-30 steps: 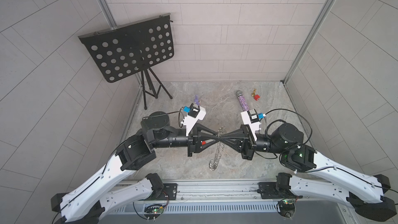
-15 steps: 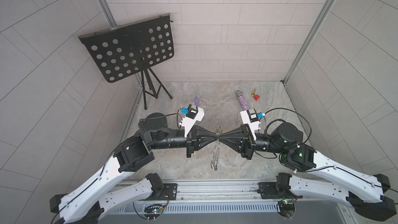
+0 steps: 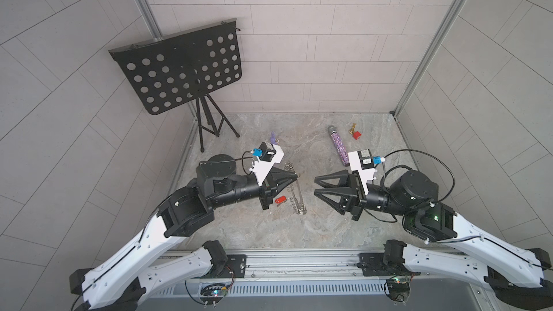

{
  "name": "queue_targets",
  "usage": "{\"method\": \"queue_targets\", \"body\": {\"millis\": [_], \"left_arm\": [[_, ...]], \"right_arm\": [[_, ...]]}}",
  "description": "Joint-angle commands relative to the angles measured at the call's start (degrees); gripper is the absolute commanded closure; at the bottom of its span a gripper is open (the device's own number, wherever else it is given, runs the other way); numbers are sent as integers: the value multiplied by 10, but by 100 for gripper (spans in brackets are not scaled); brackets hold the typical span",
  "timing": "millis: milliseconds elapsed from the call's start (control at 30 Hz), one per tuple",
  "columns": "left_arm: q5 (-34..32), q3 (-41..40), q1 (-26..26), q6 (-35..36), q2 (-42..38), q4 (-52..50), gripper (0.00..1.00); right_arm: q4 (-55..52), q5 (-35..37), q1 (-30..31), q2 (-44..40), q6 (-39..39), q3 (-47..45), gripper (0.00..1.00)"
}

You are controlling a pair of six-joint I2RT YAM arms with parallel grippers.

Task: Attach keys to a key ring
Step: Adjust the keyring.

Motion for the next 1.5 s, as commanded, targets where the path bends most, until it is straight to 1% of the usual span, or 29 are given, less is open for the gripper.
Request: {"method": "queue_targets", "body": {"millis": [0,133,333,500,633,867,1200,1333,1467], "left_arm": [[-57,2,-3,73,-16,16,100],[-99,-19,-3,144,-30,31,100],[-118,-80,-3,264,-68,90,100],[-130,-119,-3,338,-92,128,100],[-145,-147,-3,390,-109,158,100],[-181,-170,-3,459,-119,183,100],[-201,-186,-6,549,-127,207,100],[-201,-188,-7,560,-126,207,100],[-198,-189,-7,547,-125,206,100]], "right_arm": [[-16,38,4,9,-8,11,53],[-15,63,4,18,-7,9,47],[-14,106,1,27,-13,-1,39],[-13,115,-11,39,-11,-9,36],[5,108,-34,48,7,-25,35],[36,78,-81,62,52,-51,35],[56,64,-86,98,67,-51,35],[62,56,-88,105,65,-44,35],[66,47,-88,111,64,-36,35]]}}
